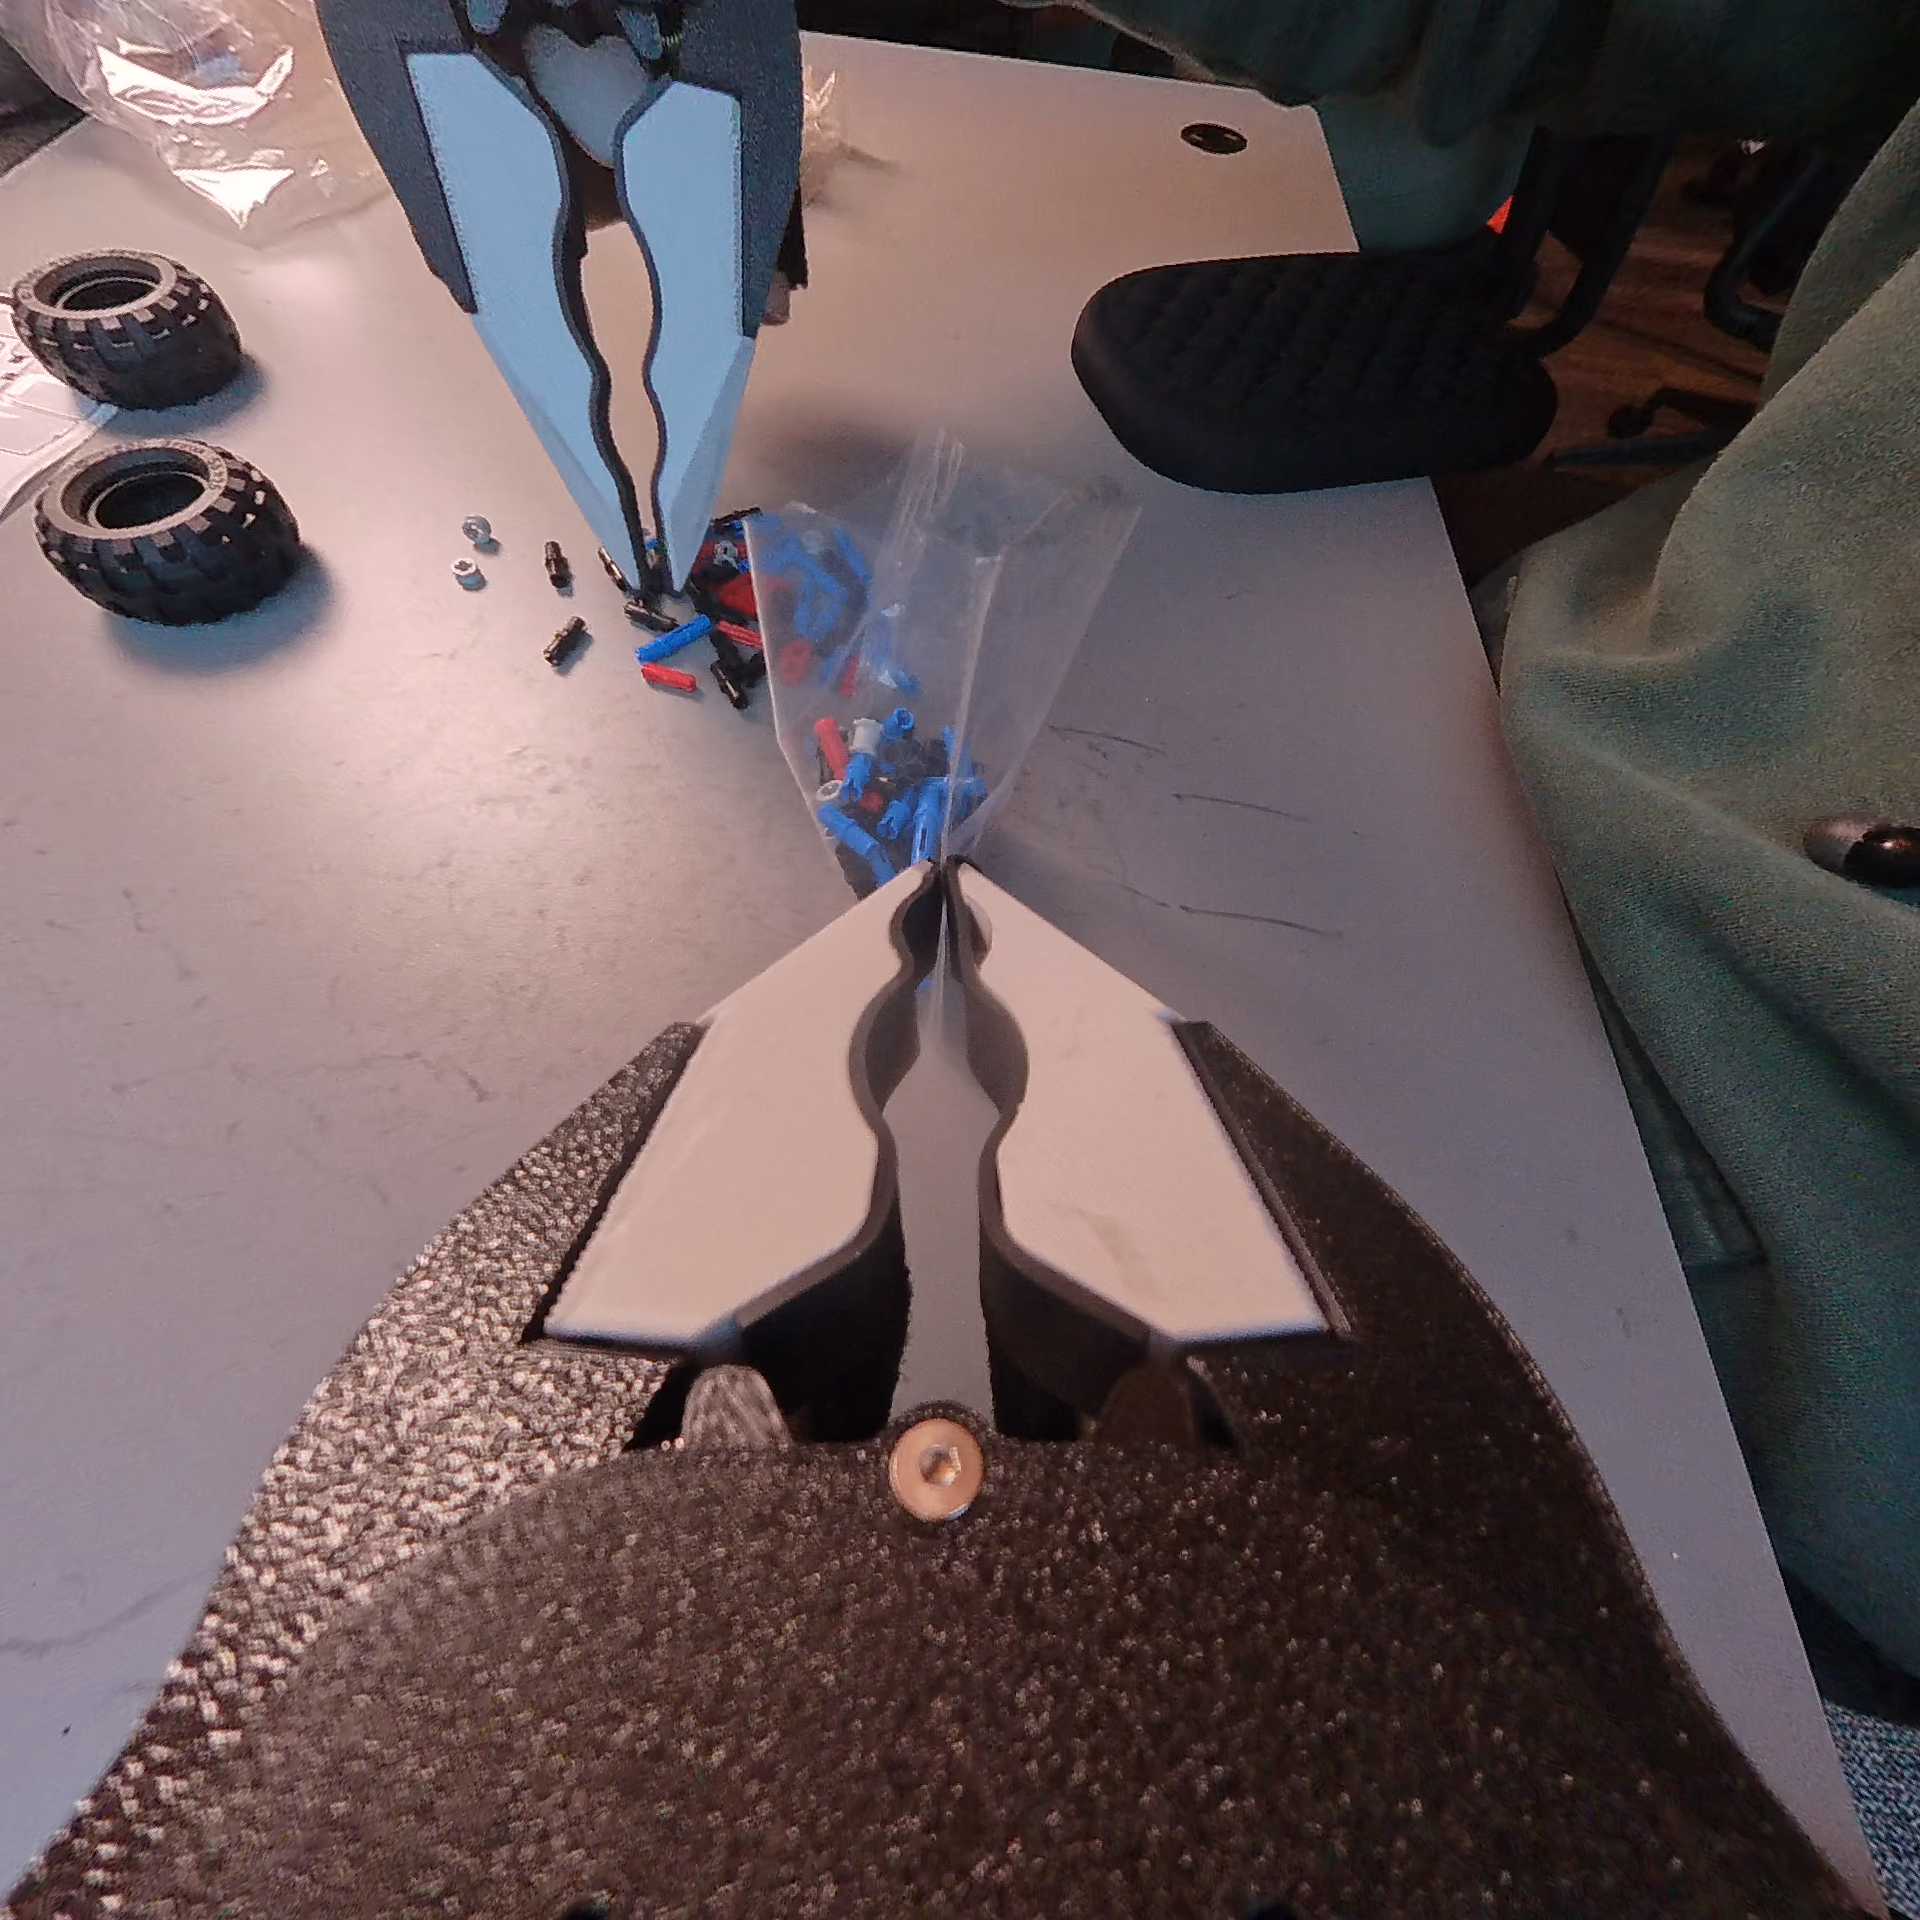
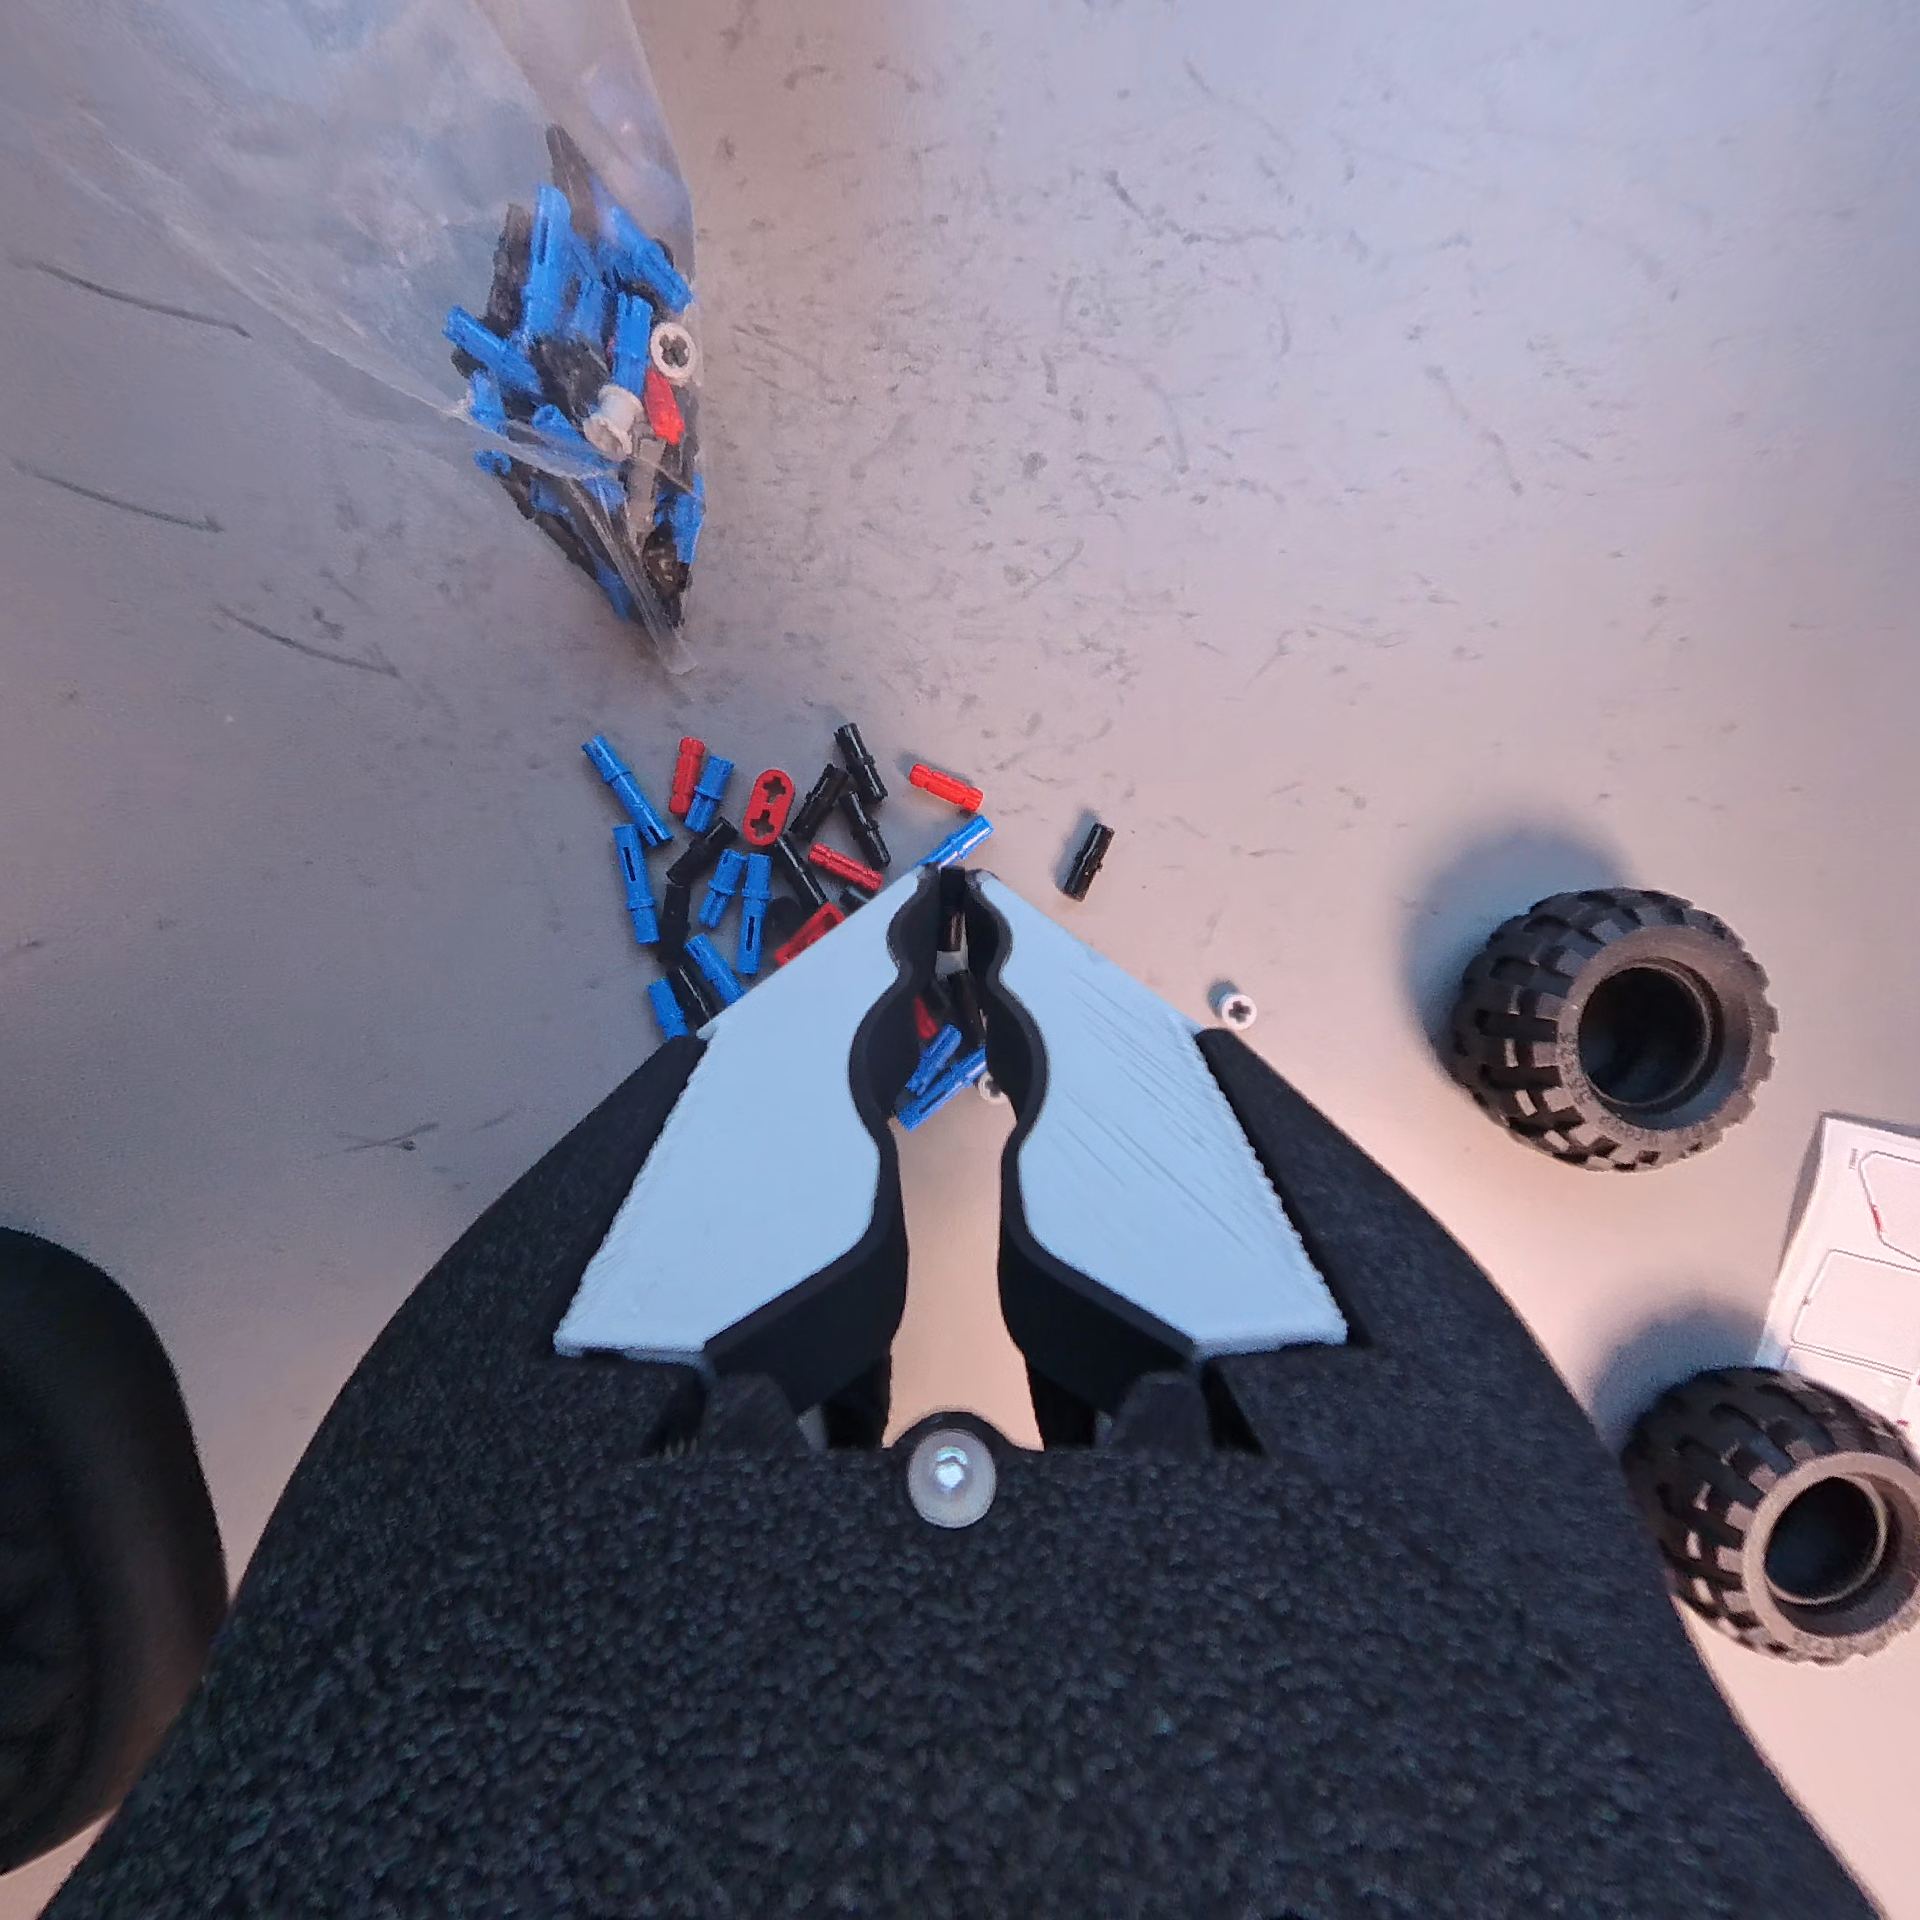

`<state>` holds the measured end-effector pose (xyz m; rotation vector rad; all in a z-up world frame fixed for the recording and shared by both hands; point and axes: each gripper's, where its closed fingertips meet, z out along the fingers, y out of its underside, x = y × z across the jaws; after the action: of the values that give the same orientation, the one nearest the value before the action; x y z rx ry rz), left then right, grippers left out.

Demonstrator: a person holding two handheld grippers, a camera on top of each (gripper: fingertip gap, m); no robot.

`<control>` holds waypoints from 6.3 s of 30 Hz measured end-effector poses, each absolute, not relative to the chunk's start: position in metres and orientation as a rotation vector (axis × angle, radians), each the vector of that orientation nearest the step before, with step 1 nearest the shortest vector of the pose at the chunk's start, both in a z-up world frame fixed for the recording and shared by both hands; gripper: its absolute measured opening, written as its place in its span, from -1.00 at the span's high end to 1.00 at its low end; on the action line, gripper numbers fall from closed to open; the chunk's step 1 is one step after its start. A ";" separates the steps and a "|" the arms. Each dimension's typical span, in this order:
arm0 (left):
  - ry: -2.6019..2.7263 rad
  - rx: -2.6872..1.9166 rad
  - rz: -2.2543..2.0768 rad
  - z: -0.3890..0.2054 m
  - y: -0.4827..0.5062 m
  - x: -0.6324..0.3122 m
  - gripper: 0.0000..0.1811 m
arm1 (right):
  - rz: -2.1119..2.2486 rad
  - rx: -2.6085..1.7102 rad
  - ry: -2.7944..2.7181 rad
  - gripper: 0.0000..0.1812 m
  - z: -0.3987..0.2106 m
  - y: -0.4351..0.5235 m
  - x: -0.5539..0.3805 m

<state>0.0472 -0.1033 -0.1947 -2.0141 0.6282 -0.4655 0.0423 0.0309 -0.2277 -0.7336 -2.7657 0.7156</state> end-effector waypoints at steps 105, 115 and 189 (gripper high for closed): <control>0.606 -2.025 -0.456 -0.195 -0.103 0.041 1.00 | 1.183 -0.597 -2.553 0.97 -0.137 -0.055 0.029; 0.609 -2.022 -0.462 -0.195 -0.103 0.042 1.00 | 0.942 -0.811 -2.556 0.84 -0.175 0.003 0.011; 0.604 -2.018 -0.478 -0.196 -0.103 0.043 1.00 | 0.853 -1.133 -2.475 0.93 -0.234 0.094 0.010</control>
<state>0.0433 -0.1029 -0.1956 -2.0179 0.6035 -0.4784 0.0100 0.0938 -0.2341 -1.1327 -2.4753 0.8534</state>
